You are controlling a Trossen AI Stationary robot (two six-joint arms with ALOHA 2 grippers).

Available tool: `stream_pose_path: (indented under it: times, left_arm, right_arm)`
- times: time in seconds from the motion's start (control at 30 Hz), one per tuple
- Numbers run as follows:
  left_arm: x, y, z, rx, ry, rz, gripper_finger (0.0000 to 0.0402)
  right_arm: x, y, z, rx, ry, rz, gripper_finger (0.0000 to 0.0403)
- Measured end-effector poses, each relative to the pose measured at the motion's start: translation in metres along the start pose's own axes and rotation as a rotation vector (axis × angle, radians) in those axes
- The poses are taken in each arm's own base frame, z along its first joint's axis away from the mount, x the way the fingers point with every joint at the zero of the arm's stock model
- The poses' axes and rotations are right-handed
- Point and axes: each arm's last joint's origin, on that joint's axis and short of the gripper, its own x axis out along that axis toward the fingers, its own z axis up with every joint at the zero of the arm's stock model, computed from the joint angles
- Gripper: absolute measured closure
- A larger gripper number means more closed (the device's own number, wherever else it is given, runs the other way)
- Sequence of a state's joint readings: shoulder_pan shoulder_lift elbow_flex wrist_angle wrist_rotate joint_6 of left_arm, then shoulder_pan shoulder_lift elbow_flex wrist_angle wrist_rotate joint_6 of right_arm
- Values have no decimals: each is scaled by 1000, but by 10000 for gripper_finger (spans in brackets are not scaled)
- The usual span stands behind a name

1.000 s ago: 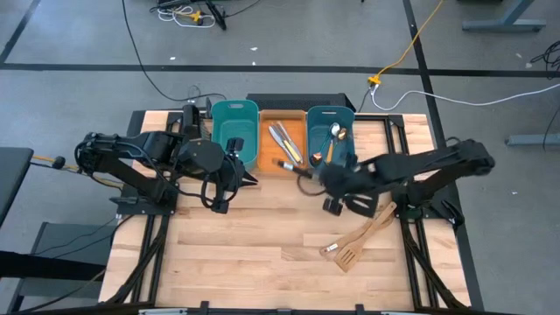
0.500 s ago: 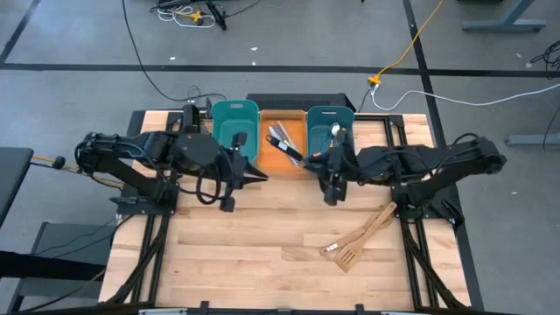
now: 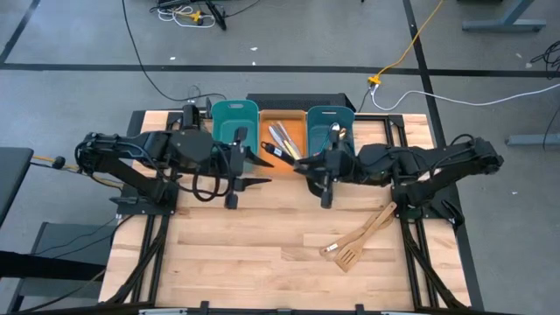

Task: Pick & Place Kitchen Items
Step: Put the black spatula into the green bin

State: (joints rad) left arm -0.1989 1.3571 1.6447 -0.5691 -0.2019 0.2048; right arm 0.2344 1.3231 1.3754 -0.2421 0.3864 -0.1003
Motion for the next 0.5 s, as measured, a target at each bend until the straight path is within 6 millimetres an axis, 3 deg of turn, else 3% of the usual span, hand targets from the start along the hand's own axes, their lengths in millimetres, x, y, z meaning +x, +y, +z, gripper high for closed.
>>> stream_pose_path:
  times: [0.27, 0.5]
  left_arm:
    - [10, 6, 9, -30, -110, 55, 182]
    - [17, 6, 10, -40, -144, -25, 164]
  right_arm:
    - [13, 9, 4, -46, -94, 78, 325]
    - [23, 10, 2, -67, -99, 20, 326]
